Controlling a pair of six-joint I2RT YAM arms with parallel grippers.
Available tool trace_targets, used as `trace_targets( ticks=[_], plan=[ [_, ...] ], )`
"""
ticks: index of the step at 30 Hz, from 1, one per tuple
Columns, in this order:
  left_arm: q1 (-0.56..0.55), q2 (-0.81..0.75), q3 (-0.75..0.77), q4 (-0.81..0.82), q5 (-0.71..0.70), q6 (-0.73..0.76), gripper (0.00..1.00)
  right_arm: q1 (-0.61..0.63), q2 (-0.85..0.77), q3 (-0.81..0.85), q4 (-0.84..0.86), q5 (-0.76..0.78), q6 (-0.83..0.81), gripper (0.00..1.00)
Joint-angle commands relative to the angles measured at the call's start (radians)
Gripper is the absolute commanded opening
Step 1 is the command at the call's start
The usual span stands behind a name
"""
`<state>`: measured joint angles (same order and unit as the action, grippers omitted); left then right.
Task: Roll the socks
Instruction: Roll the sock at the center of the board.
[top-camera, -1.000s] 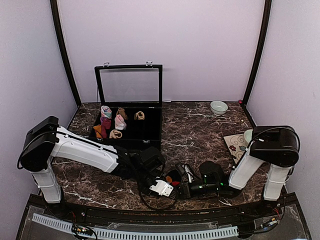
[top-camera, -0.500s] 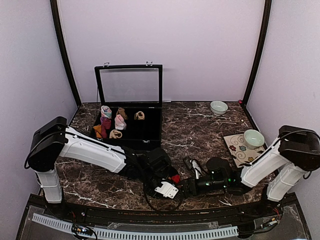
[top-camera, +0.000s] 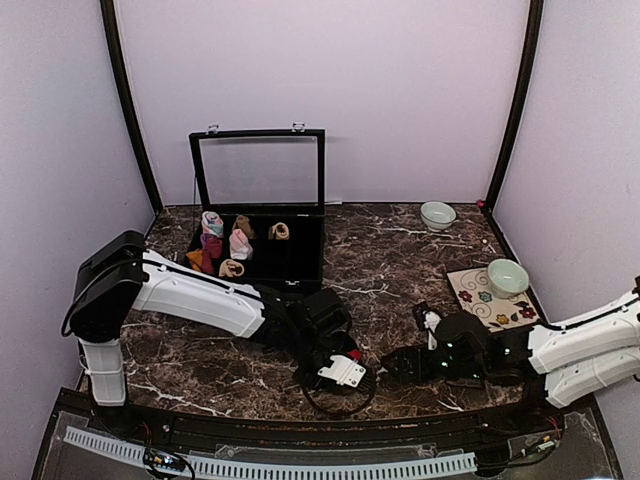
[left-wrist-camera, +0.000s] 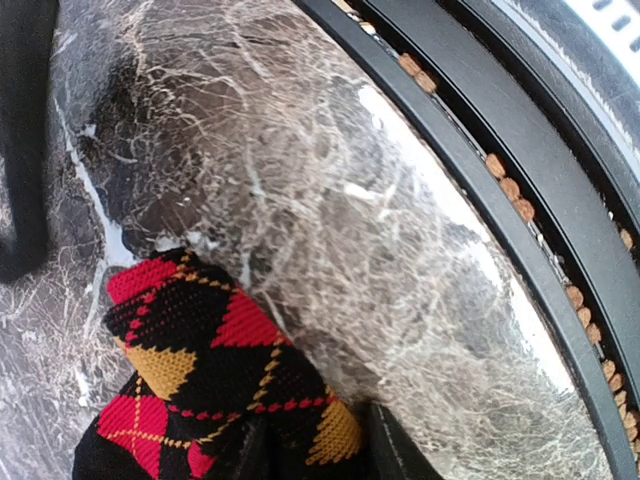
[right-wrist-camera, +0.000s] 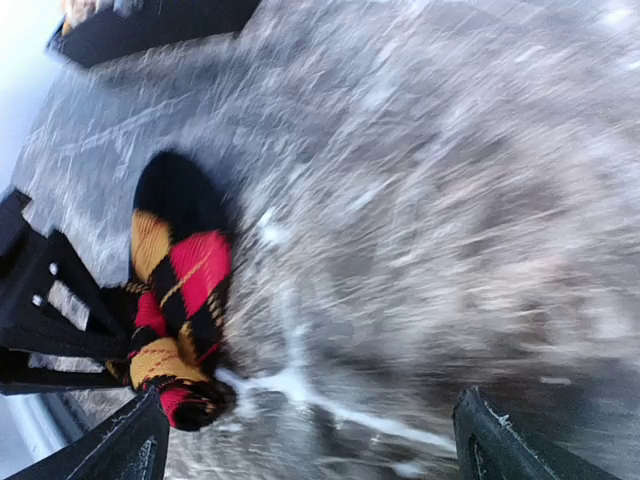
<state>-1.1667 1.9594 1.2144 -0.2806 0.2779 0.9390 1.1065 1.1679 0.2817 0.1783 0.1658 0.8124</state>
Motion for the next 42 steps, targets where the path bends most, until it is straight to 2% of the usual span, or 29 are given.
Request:
trace_targets(
  ticks=[1,5,9,10,12,16,21,29,42],
  plan=[
    [0.052,0.113,0.018,-0.207,0.031,-0.070,0.32,0.025,-0.216,-0.022,-0.164,0.256,-0.053,1.00],
    [0.113,0.149,0.097,-0.298,0.120,-0.088,0.31,0.022,-0.363,-0.061,-0.098,0.320,-0.133,1.00],
    [0.143,0.158,0.122,-0.354,0.191,-0.085,0.19,0.021,-0.399,-0.057,-0.055,0.365,-0.137,0.99],
    [0.148,0.157,0.123,-0.361,0.203,-0.084,0.19,0.021,-0.400,-0.061,-0.028,0.355,-0.172,0.99],
    [0.160,0.157,0.123,-0.374,0.227,-0.085,0.17,0.021,-0.392,-0.081,0.079,0.241,-0.344,0.98],
    [0.186,0.153,0.113,-0.402,0.263,-0.076,0.17,0.035,-0.318,-0.056,0.149,0.084,-0.627,0.82],
    [0.218,0.141,0.090,-0.403,0.276,-0.067,0.21,0.089,-0.266,-0.081,0.223,-0.076,-0.906,0.71],
    [0.274,0.182,0.134,-0.473,0.364,-0.043,0.24,0.148,-0.047,0.013,0.217,-0.183,-1.096,0.60],
    [0.287,0.270,0.244,-0.544,0.407,-0.042,0.28,0.153,0.287,0.225,0.250,-0.213,-1.314,0.51]
  ],
)
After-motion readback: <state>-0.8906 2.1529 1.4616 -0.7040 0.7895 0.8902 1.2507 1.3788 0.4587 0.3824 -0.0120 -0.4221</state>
